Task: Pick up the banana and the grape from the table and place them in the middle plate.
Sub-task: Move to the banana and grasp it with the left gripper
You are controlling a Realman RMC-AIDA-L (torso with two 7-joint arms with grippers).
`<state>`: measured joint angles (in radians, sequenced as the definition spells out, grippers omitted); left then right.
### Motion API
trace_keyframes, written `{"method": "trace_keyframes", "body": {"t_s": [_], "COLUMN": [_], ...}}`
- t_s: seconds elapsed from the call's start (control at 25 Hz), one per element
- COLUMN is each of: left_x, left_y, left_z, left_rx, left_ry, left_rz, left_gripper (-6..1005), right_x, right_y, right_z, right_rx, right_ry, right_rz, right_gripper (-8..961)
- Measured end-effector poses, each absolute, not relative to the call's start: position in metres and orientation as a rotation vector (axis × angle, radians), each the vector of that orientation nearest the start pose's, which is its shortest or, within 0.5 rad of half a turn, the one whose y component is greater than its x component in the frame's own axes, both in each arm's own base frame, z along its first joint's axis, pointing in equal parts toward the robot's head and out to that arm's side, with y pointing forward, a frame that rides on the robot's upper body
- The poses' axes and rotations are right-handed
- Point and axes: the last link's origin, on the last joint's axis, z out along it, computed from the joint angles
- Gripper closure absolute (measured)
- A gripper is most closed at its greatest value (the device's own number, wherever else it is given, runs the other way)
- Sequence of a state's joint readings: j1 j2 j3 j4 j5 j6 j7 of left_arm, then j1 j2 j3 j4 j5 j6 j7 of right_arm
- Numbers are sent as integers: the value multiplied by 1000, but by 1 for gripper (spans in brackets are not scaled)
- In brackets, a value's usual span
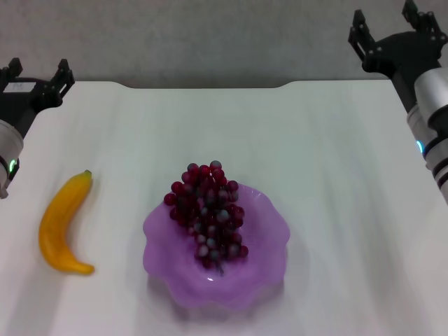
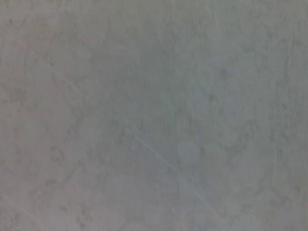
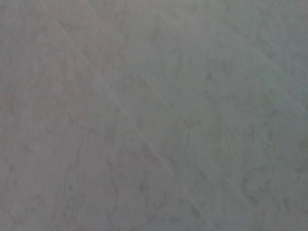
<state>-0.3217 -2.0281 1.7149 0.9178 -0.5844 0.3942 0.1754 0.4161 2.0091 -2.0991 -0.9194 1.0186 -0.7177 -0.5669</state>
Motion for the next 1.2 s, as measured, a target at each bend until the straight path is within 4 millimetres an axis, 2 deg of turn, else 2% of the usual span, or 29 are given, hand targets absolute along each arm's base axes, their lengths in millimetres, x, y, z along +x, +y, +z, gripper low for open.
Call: {"method": "trace_keyframes", "body": {"t_s": [0.24,0.44,0.72,0.96,1.2], "left_x": [-264,-264,-263,-262,-261], "left_y": [405,405,406,406,407], "left_z": [40,40,40,40,40], "left_rx": [-1552,-1551,-1551,-1551,-1552], "left_ry": [-618,-620,-619,-618,-618], "left_rz": [-586,-587,-591,-591,-595], "left_gripper": [168,168,169,169,169], "right_x": [214,237,266,292,307], "right_y": [401,402,389,390,392], "right_z": [6,18,34,38,44], "right_rx": [-1546,-1482,-1352,-1311,-1301], "right_ry": [420,485,463,600,570], "right_rz": [660,650,666,757,697], "right_gripper": [181,185,187,187,186]}}
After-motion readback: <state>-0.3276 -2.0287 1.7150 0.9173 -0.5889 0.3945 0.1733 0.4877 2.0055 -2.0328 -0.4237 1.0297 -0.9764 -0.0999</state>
